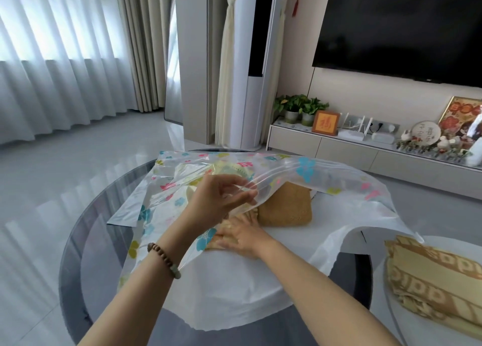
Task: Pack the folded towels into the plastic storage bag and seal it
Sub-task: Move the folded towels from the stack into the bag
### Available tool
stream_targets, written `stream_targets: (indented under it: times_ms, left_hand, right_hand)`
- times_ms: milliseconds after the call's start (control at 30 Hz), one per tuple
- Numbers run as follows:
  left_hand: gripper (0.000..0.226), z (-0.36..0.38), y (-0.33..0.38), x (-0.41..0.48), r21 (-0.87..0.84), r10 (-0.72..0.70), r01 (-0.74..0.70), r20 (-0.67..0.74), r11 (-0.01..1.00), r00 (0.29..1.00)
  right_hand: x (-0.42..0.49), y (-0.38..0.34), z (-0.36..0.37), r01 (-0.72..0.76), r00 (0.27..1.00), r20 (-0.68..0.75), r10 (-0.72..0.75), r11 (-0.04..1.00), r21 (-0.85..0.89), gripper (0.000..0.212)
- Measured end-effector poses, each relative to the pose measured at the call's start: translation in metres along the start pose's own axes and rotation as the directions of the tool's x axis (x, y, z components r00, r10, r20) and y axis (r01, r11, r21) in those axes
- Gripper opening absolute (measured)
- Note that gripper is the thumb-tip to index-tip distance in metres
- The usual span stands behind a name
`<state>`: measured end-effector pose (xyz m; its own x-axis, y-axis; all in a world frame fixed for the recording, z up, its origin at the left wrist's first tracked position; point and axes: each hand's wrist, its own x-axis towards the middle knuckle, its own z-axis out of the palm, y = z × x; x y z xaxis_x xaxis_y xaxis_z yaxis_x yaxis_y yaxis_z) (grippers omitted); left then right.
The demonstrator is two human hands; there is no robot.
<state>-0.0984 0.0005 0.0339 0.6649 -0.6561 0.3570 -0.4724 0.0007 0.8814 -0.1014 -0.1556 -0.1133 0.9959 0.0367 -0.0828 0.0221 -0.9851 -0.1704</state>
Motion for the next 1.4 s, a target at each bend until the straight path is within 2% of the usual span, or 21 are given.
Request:
stream_targets:
  times_ms: [67, 200, 300, 367, 467, 600, 700, 833, 900, 967, 1033, 1067, 1133, 1167, 1233, 1400]
  left_hand:
    - [0.022, -0.001, -0.002, 0.000, 0.020, -0.005, 0.005, -0.006, 1.000, 1.000]
    - [0.036, -0.002, -0.006, -0.004, 0.115, -0.005, 0.004, 0.006, 0.993, 1.000]
    - [0.036, 0.004, -0.005, -0.009, 0.302, 0.003, -0.001, -0.004, 0.953, 1.000]
    - [0.032, 0.012, 0.000, -0.011, 0.392, 0.073, -0.039, -0.072, 0.919, 0.995]
    - [0.034, 0.037, 0.014, -0.010, 0.316, 0.176, -0.123, -0.144, 0.941, 0.974]
    - [0.028, 0.095, 0.040, -0.002, 0.167, 0.281, -0.255, -0.161, 0.953, 0.946]
    - [0.024, 0.147, 0.054, -0.001, 0.045, 0.275, -0.274, -0.033, 0.961, 0.961]
    - [0.020, 0.231, 0.061, -0.007, -0.059, 0.246, -0.239, 0.203, 0.969, 0.948]
    - [0.022, 0.275, 0.058, -0.008, -0.055, 0.201, -0.194, 0.301, 0.979, 0.932]
    - [0.027, 0.314, 0.050, -0.009, -0.007, 0.169, -0.180, 0.386, 0.984, 0.907]
    - [0.034, 0.344, 0.039, -0.011, 0.058, 0.127, -0.171, 0.455, 0.984, 0.881]
    - [0.037, 0.357, 0.034, -0.012, 0.092, 0.100, -0.164, 0.481, 0.982, 0.871]
    - [0.043, 0.376, 0.022, -0.014, 0.134, 0.056, -0.144, 0.512, 0.980, 0.857]
    - [0.045, 0.383, 0.018, -0.015, 0.144, 0.038, -0.130, 0.517, 0.981, 0.855]
    - [0.046, 0.393, 0.011, -0.017, 0.157, 0.015, -0.112, 0.517, 0.981, 0.856]
    - [0.047, 0.403, 0.006, -0.018, 0.193, 0.012, -0.124, 0.497, 0.973, 0.867]
  right_hand:
    - [0.001, -0.005, 0.000, -0.006, 1.000, 0.013, 0.006, 1.000, -0.018, 0.048]
    - [-0.027, -0.002, 0.001, 0.114, 0.992, -0.043, -0.116, 0.993, -0.036, 0.052]
    - [-0.068, 0.014, -0.002, 0.137, 0.988, -0.076, -0.136, 0.991, 0.007, 0.057]
    - [-0.104, 0.030, -0.007, 0.108, 0.987, -0.121, -0.101, 0.993, 0.054, 0.056]
    - [-0.168, 0.060, -0.017, 0.006, 0.983, -0.182, 0.030, 0.981, 0.193, 0.056]
    - [-0.260, 0.102, -0.032, -0.119, 0.928, -0.271, 0.257, 0.891, 0.439, 0.041]
    - [-0.316, 0.129, -0.037, -0.154, 0.848, -0.343, 0.403, 0.809, 0.568, 0.027]
    - [-0.370, 0.174, -0.042, -0.252, 0.697, -0.405, 0.592, 0.731, 0.634, 0.010]
    - [-0.388, 0.200, -0.042, -0.352, 0.586, -0.369, 0.721, 0.637, 0.686, 0.007]
    - [-0.401, 0.224, -0.037, -0.459, 0.441, -0.280, 0.853, 0.482, 0.746, 0.018]
    - [-0.412, 0.239, -0.031, -0.534, 0.276, -0.084, 0.957, 0.225, 0.815, 0.025]
    - [-0.416, 0.243, -0.028, -0.523, 0.224, 0.058, 0.973, 0.070, 0.850, 0.026]
    - [-0.420, 0.244, -0.025, -0.416, 0.233, 0.349, 0.908, -0.231, 0.879, 0.027]
    - [-0.421, 0.245, -0.023, -0.362, 0.261, 0.430, 0.864, -0.325, 0.874, 0.027]
    - [-0.420, 0.250, -0.018, -0.310, 0.288, 0.460, 0.840, -0.373, 0.875, 0.028]
    - [-0.409, 0.260, -0.015, -0.218, 0.210, 0.322, 0.923, -0.277, 0.936, 0.034]
